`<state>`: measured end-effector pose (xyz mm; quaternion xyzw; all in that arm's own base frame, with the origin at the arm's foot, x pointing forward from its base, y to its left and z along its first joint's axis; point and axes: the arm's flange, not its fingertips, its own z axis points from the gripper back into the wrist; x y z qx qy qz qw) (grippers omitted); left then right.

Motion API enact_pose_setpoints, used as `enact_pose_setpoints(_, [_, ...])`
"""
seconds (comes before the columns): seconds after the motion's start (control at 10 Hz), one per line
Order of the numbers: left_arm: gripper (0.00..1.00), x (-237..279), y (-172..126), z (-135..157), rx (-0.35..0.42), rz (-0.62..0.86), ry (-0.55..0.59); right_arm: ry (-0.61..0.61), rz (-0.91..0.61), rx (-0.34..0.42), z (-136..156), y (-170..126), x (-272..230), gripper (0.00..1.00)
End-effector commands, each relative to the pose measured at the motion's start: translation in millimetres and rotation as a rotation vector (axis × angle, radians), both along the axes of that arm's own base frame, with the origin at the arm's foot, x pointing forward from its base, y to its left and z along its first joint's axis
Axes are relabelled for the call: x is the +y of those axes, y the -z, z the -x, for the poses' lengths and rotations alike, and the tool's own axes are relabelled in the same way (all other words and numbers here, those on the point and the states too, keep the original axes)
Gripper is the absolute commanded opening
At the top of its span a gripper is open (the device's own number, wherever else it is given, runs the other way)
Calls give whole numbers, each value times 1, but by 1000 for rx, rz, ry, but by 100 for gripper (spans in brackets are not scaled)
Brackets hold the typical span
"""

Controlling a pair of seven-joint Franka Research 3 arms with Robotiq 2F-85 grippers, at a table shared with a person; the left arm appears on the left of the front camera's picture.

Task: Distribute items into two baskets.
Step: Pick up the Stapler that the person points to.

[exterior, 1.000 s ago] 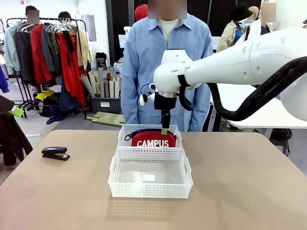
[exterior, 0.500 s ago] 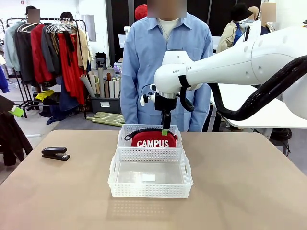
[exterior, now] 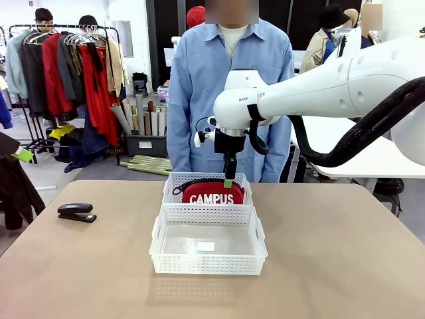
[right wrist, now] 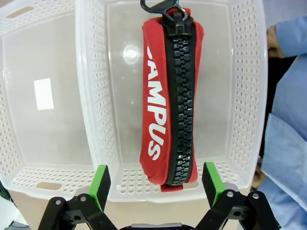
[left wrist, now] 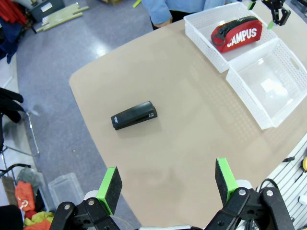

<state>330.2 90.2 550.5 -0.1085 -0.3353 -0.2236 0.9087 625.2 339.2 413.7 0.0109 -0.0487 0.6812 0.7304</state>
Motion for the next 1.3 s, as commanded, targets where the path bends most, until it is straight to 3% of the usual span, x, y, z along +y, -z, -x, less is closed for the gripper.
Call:
enact_pose_setpoints(0.0, [100,1,0,0,1,-3,-1,4,-2,-4,-1,-3,0,100])
enact_pose_setpoints(0.2, [100,1,0,0,1,-3,-1,0,0,0,0,0,0,100])
enact_pose_setpoints(0.5, [100,1,0,0,1,-3,-1,67,-112,68,21,-15,-58,100])
enact_pose_setpoints(0.7, [100,1,0,0,1,-3,-1,99,-195,41,47,-30,-99,100])
enact_pose_setpoints(1.0, [100,1,0,0,1,-3,-1,196,-343,73,80,-52,-157,100])
enact_pose_setpoints(1.2, [100,1,0,0,1,-3,-1,362,-340,192,95,-67,-194,100])
